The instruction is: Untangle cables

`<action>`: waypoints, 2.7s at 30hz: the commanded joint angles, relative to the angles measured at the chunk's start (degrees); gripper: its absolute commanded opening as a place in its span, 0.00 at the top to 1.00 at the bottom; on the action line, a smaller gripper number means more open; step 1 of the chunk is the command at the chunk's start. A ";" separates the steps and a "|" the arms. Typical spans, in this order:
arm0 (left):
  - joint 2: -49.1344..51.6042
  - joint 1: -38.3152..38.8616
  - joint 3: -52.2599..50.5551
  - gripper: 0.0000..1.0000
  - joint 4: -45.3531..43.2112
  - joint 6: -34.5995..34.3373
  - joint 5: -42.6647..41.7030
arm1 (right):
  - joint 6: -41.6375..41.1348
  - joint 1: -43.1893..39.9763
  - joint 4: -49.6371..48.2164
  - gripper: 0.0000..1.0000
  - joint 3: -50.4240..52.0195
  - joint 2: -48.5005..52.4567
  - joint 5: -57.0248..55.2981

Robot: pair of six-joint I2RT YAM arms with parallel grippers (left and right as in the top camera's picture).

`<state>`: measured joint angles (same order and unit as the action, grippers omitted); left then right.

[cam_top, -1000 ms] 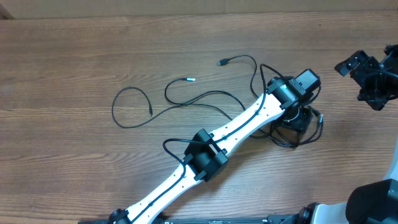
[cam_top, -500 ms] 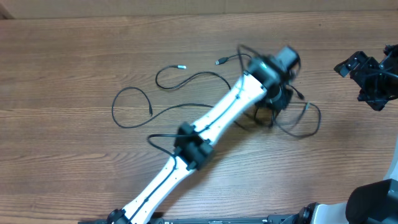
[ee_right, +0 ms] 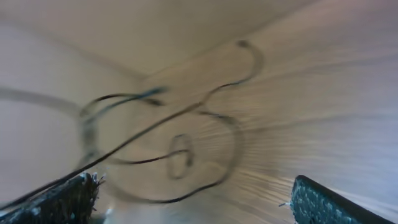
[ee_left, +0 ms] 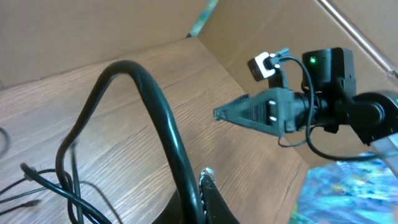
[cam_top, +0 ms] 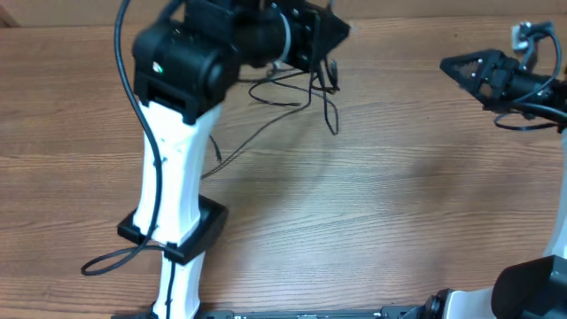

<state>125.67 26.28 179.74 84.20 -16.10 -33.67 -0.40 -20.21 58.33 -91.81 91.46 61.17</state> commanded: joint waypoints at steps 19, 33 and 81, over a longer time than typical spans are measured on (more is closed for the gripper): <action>1.18 -2.47 0.31 0.96 -2.43 -0.61 -0.48 | -33.90 29.03 -23.76 0.00 -0.50 2.56 -19.06; -5.77 -4.28 0.31 0.96 -8.09 -0.87 -1.70 | -37.55 32.61 -18.91 0.05 -0.39 16.48 -33.33; -4.70 -55.15 -34.58 0.00 -7.93 -7.21 49.29 | -15.56 31.80 -2.16 0.00 1.11 19.52 -41.38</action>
<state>118.17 -28.25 146.63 74.85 -19.97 11.90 -16.45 11.66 56.23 -91.15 111.02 19.31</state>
